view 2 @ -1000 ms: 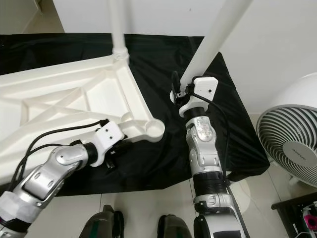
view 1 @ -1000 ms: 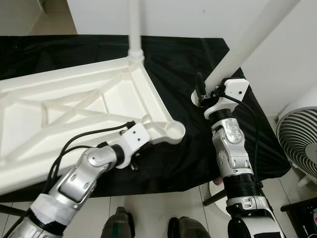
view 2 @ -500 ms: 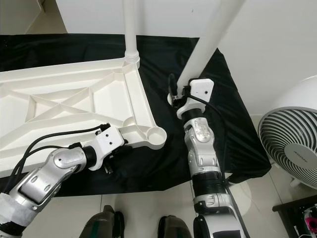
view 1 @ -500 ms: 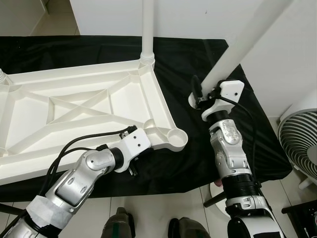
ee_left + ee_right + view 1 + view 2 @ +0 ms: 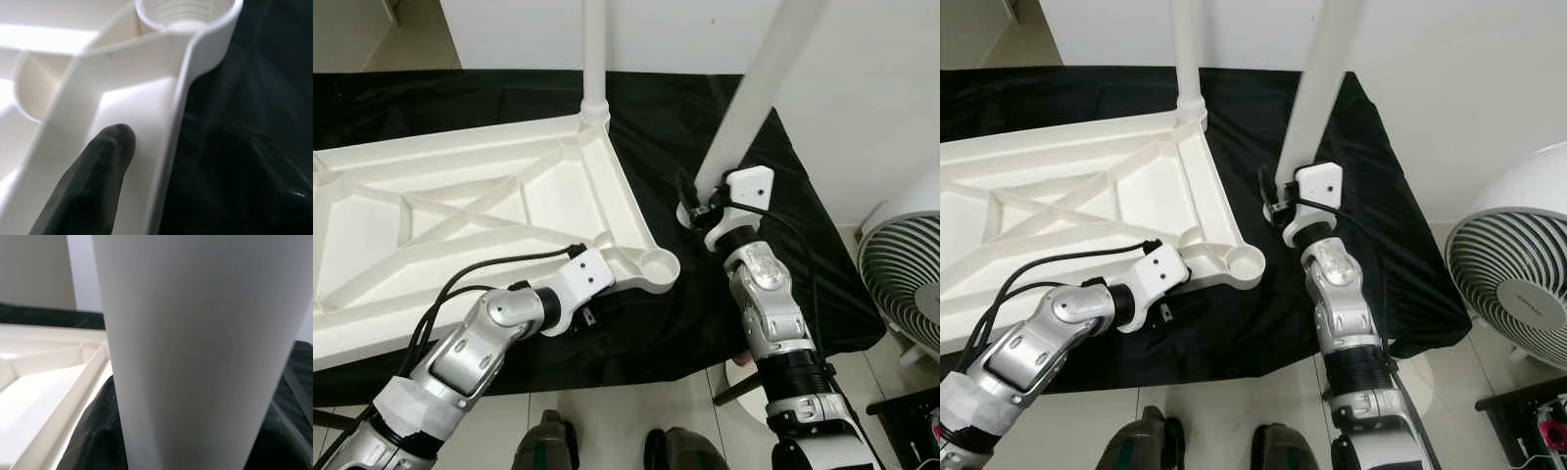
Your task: Building children table
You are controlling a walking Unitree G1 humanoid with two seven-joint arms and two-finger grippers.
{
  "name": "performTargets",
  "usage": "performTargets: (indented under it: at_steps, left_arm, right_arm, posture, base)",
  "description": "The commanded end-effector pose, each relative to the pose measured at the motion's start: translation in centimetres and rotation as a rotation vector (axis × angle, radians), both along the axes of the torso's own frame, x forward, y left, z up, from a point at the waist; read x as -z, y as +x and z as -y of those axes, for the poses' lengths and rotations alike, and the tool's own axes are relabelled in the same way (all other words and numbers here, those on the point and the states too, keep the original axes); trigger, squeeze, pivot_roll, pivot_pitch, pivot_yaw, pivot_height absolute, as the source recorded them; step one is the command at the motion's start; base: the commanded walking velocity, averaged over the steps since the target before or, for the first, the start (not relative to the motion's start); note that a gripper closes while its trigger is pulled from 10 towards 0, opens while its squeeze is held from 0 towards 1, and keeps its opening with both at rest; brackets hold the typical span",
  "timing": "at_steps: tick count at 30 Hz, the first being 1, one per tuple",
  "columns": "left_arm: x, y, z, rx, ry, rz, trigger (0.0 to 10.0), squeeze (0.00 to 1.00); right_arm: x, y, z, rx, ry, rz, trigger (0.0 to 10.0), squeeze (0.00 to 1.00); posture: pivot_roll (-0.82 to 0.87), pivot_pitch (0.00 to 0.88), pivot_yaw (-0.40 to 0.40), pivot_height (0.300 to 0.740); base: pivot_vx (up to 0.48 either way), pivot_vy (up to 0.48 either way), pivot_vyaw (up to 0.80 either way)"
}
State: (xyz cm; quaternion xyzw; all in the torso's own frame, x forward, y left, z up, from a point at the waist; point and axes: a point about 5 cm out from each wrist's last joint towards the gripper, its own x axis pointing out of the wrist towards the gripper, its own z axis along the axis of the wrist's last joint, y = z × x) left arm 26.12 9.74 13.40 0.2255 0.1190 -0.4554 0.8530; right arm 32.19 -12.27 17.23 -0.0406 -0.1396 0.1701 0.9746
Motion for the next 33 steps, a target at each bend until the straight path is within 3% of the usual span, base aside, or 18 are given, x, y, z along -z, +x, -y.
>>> performTargets:
  at_steps: [1,4,10,19,27,29,33]
  left_arm:
    - [-1.1,0.4,-0.6,-0.025,-0.026,0.03,10.0,0.0]
    - [-1.6,0.6,-0.8,-0.041,-0.054,0.03,10.0,0.0]
    - [-1.3,1.7,-0.7,-0.109,-0.018,0.062,10.0,0.0]
    - [-2.1,2.0,-0.7,-0.105,-0.053,0.075,10.0,0.0]
    - [-2.5,1.8,-1.0,-0.091,-0.065,0.088,10.0,0.0]
    - [-3.0,1.4,-0.8,-0.086,-0.126,0.082,10.0,0.0]
    - [-3.2,0.9,-0.5,-0.089,-0.165,0.085,10.0,0.0]
  right_arm:
    - [-0.1,-0.3,-0.3,-0.025,-0.017,0.004,10.0,0.0]
    - [0.0,-0.5,-0.5,-0.039,-0.027,0.008,10.0,0.0]
    - [-0.4,-0.4,-0.9,-0.054,-0.029,0.022,10.0,0.0]
    - [-1.0,-1.1,-0.9,-0.092,0.003,0.036,10.0,0.0]
    - [-0.9,-1.7,-1.0,-0.135,-0.003,0.027,10.0,0.0]
    - [-0.4,-2.3,-0.8,-0.146,-0.018,0.002,10.0,0.0]
    - [0.2,-2.8,-0.9,-0.162,-0.026,-0.024,10.0,0.0]
  posture:
    - [0.03,0.077,-0.01,0.74]
    - [0.04,0.078,-0.013,0.74]
    - [0.04,0.08,-0.014,0.74]
    - [0.03,0.085,-0.014,0.74]
    - [0.03,0.088,-0.02,0.74]
    - [0.04,0.09,-0.025,0.74]
    - [0.05,0.091,-0.027,0.74]
  base:
    - [0.0,0.0,0.0]
    - [0.0,0.0,0.0]
    - [0.0,0.0,0.0]
    - [0.0,0.0,0.0]
    - [0.0,0.0,0.0]
    - [0.0,0.0,0.0]
    - [0.0,0.0,0.0]
